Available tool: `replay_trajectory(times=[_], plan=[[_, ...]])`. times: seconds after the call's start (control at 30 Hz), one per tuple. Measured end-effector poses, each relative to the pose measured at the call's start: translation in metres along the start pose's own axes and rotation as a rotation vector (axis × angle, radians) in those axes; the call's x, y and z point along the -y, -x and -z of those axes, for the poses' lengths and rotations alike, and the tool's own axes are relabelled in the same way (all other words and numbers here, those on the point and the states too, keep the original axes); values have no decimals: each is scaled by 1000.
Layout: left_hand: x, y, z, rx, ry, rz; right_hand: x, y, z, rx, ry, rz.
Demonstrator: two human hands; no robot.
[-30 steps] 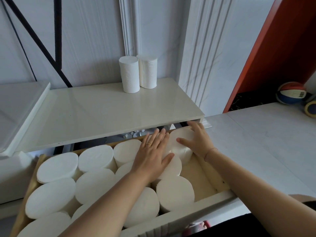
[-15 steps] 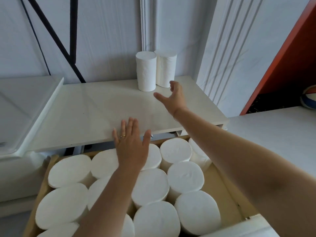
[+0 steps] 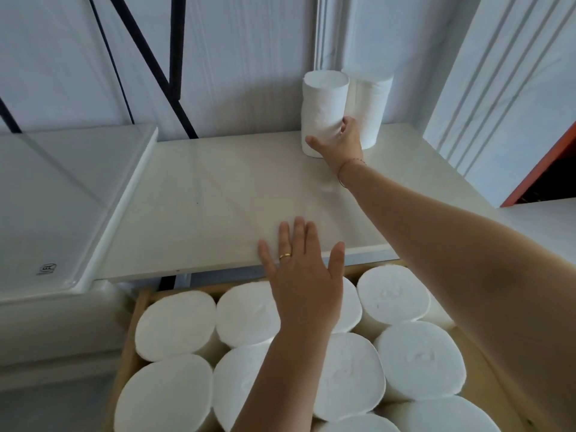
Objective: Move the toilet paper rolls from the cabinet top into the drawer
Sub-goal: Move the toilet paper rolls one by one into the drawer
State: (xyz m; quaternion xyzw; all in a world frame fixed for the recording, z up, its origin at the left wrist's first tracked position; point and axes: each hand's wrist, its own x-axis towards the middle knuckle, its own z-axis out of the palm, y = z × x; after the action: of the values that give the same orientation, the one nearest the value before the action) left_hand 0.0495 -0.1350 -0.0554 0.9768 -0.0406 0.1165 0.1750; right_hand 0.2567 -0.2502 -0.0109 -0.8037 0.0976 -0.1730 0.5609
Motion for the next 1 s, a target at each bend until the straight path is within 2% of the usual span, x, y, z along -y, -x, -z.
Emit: replay_trajectory(times=[0.27, 0.47, 0.8, 1.0], plan=[[-3, 1, 3, -23, 41, 8, -5, -6, -8, 43, 58, 25], [-3, 0, 0, -37, 26, 8, 15, -18, -14, 76, 6, 60], [-4, 1, 0, -64, 50, 2, 32, -27, -26, -26, -47, 60], [-4, 2, -2, -80, 42, 3, 28, -15, -11, 64, -59, 95]])
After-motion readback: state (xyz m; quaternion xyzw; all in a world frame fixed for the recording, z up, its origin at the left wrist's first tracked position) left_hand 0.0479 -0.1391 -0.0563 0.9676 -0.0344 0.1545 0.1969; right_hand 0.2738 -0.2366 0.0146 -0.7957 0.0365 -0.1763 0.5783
